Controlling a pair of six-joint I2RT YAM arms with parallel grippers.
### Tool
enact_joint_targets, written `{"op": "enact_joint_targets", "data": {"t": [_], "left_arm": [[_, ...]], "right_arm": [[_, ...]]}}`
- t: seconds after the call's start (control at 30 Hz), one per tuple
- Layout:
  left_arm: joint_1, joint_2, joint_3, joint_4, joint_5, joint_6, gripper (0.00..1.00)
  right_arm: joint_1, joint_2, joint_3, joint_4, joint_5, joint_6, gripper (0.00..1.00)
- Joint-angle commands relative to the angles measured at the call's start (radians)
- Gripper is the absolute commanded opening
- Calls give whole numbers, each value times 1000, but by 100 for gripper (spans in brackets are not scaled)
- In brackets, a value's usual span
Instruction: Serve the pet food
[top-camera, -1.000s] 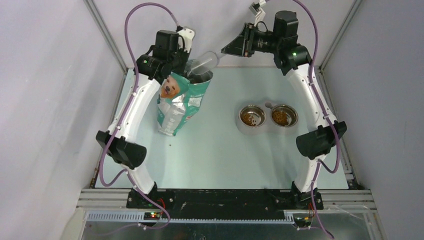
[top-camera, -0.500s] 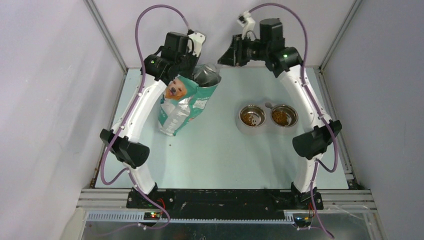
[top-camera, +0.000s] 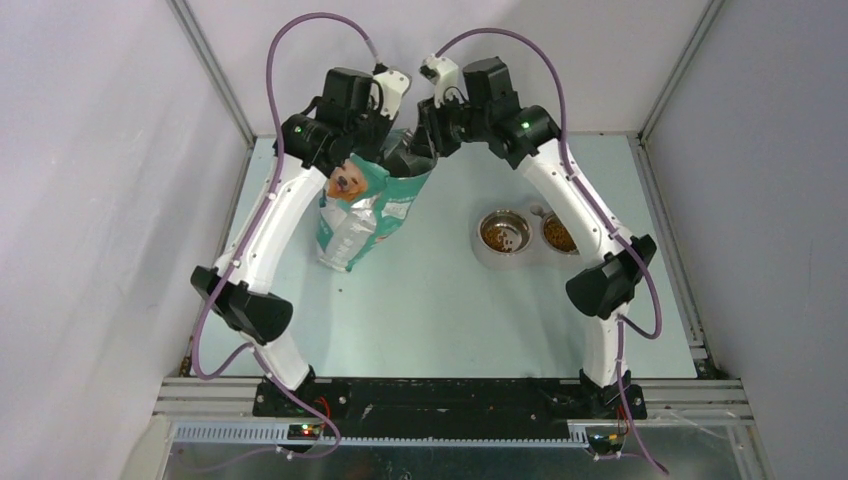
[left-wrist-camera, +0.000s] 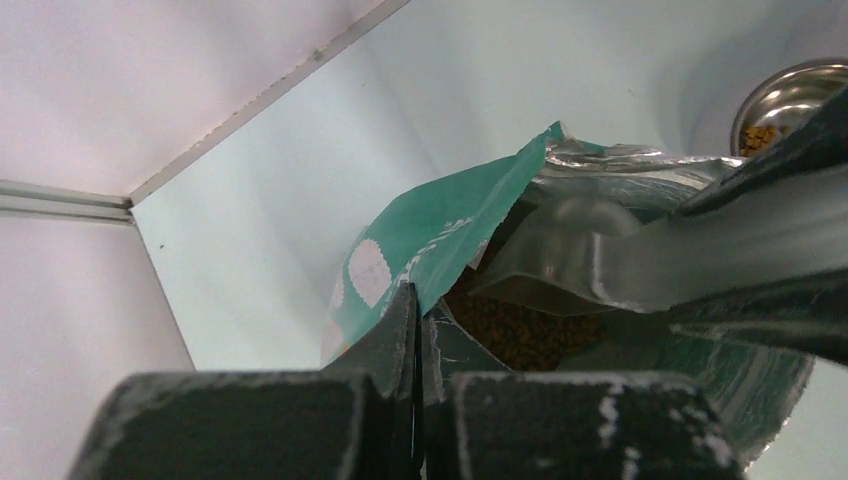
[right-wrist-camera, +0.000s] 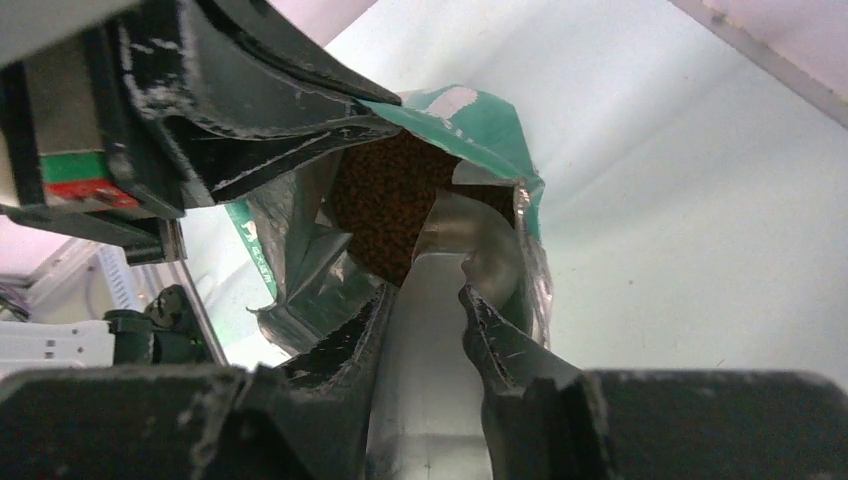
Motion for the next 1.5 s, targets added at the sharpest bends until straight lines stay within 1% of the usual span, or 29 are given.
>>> {"op": "enact_joint_targets", "data": {"t": [0.0,0.1,0.2,0.33,0.43,0.53,0.63,0.7,0.77,0.83,0.97,1.1,1.17,1.2,1.27,1.3,1.4,1.43,1.47], "left_arm": [[-10,-89,11,116,-55,40,0],[-8,-87,5,122,-104,36,0],[-5,-94,-7,141,-175,36,0],[-1,-109,-37,160,-191,9,0],[5,-124,-85,163,-152,-46,0],[22,-148,-154,197,-96,-148,0],[40,-198,-277,274,22,-259,0],[42,-221,-351,381,79,-336,0],[40,-223,-402,447,132,-377,0],[26,-199,-406,470,157,-406,0],[1,-136,-384,484,166,-458,0],[-17,-99,-348,464,140,-460,0],[-19,-81,-317,432,132,-441,0],[-19,-71,-305,420,103,-433,0],[-18,-58,-263,391,77,-403,0],[-17,-56,-254,376,70,-383,0],[-16,-50,-229,366,45,-342,0],[-15,-50,-224,366,40,-336,0],[-14,-49,-216,364,38,-326,0]], "right_arm": [[35,20,-5,102,91,-90,0],[55,53,6,118,122,-97,0],[82,71,11,136,217,-116,0],[97,102,1,155,271,-68,0],[98,118,-17,163,282,-48,0],[99,142,-26,151,289,-23,0],[97,150,-50,125,299,2,0],[93,142,-73,102,294,23,0],[84,120,-117,91,281,28,0],[67,100,-168,92,269,37,0],[13,91,-238,118,228,84,0],[-8,100,-313,192,199,129,0],[-15,119,-335,209,134,170,0],[-17,127,-345,218,68,183,0],[-24,138,-372,242,-14,218,0],[-28,138,-382,250,-31,234,0],[-41,136,-407,269,-127,257,0],[-52,135,-415,291,-201,268,0],[-59,131,-419,305,-234,293,0]]}}
